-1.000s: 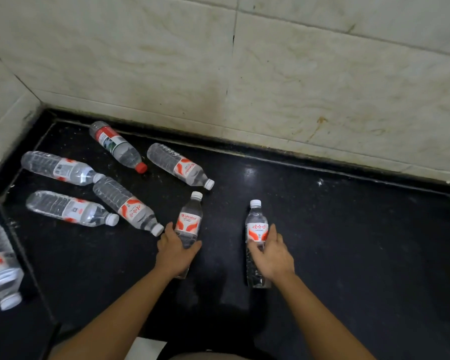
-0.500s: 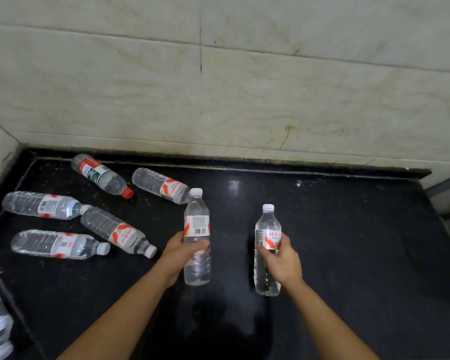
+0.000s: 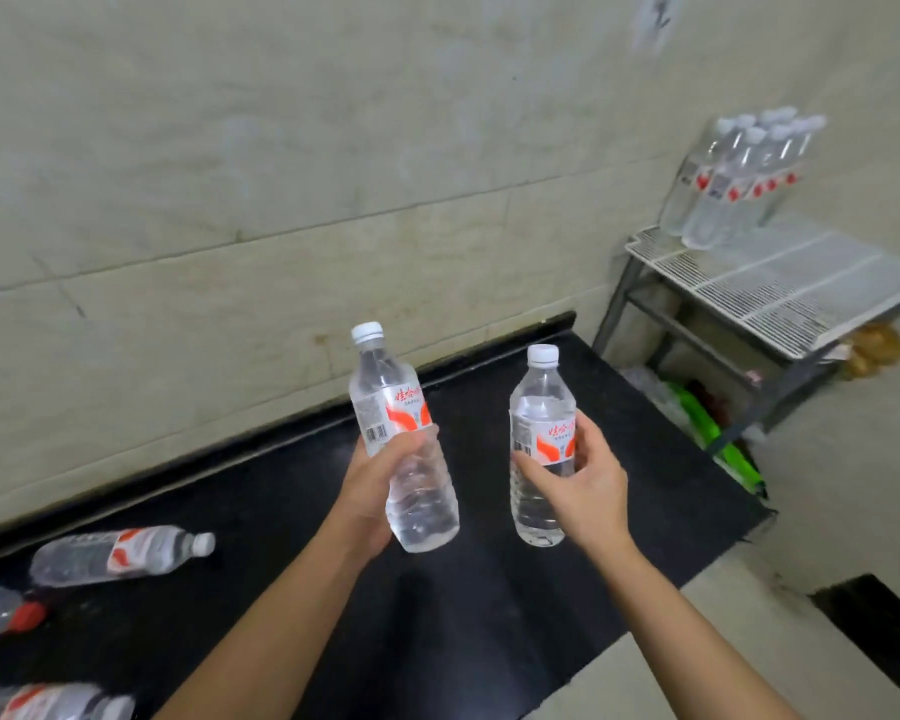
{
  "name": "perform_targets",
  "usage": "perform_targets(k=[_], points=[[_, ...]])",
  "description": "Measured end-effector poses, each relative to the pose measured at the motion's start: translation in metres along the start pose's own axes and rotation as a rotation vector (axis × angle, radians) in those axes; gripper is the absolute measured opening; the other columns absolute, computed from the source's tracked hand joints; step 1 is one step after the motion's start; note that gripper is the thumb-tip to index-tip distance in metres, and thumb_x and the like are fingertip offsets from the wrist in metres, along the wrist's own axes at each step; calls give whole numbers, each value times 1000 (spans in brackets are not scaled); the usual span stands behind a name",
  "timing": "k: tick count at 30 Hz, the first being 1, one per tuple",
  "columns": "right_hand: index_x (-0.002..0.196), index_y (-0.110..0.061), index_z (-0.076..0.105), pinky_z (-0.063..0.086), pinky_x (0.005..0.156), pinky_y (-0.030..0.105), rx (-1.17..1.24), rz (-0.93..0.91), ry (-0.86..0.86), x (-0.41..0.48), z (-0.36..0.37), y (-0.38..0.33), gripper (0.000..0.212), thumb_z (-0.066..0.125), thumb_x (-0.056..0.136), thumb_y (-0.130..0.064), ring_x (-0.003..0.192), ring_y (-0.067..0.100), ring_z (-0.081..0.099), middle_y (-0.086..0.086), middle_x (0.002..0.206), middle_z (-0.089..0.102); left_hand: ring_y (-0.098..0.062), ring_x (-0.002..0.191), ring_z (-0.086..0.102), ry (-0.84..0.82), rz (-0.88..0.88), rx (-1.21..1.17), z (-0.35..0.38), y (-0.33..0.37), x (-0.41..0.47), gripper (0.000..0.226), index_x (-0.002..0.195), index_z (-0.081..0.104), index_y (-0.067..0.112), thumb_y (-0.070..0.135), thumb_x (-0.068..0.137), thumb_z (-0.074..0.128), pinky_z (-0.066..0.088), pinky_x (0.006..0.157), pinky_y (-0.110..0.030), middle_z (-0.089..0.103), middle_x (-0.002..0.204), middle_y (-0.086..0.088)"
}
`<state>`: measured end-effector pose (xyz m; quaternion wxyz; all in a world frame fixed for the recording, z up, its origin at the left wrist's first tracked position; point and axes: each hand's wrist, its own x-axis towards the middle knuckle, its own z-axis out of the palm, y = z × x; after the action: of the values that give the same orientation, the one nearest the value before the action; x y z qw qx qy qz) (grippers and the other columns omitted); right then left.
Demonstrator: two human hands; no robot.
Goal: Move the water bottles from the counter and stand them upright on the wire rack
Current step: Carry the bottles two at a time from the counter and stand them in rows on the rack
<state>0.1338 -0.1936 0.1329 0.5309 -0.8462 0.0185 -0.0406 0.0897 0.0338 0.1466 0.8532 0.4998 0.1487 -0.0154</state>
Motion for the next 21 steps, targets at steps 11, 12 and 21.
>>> perform_targets(k=[11,12,21], points=[[107,-54,61,60,84,43,128,16,211,85,-248,96,56,82,55,-50,85,5,71,-18,92,74,-23,67,60,-145,-26,68,282,-96,45,57,106,55,10,31,61,82,52,68,-37,60,80,-10],[103,-57,60,60,84,43,131,11,236,94,-272,103,54,83,54,-49,84,5,71,-19,91,74,-21,67,60,-142,-12,64,310,-104,49,54,106,56,11,32,64,81,51,69,-36,61,79,-8],[111,-34,65,56,87,43,72,-80,398,195,-435,121,67,79,49,-53,94,15,66,-8,103,66,-19,94,70,-188,306,335,493,-107,113,66,120,63,5,7,61,91,58,80,-30,74,107,-10]])
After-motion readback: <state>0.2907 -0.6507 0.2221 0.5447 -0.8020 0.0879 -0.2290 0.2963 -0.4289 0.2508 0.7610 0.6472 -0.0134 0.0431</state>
